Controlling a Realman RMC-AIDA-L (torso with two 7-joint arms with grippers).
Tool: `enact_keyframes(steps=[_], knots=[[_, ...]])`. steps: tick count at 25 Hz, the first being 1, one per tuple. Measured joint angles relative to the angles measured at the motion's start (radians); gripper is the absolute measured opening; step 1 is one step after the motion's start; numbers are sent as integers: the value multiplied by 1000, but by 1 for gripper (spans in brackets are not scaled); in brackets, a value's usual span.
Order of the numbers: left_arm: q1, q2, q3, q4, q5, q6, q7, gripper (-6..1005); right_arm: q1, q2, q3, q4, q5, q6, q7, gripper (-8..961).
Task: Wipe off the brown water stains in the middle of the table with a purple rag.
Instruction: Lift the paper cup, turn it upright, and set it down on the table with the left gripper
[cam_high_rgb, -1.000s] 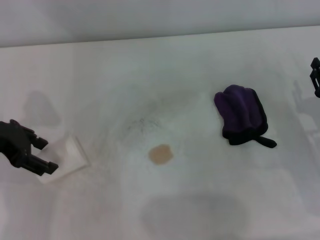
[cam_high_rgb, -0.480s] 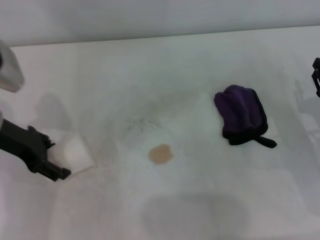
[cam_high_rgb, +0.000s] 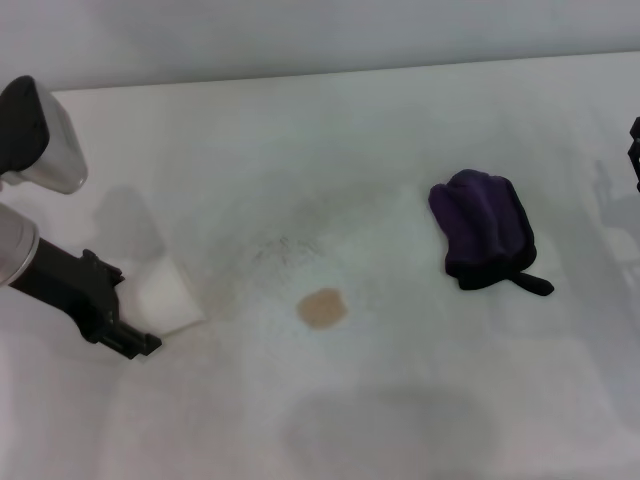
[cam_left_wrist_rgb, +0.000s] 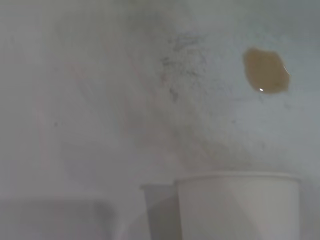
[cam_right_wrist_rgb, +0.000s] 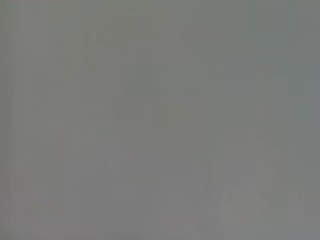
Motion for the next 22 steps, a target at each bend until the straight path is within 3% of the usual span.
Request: enact_keyframes(steps=[9, 16, 22], knots=[[-9, 0, -1, -48, -100, 72, 17, 786, -1, 0, 0, -9, 0, -14, -2, 459], [21, -3, -1, -148, -350, 153, 124, 782, 7, -1, 0, -12, -1, -15, -4, 459], [76, -5, -1, -126, -528, 146, 236, 771, 12, -1, 0, -15, -2, -15, -5, 459]])
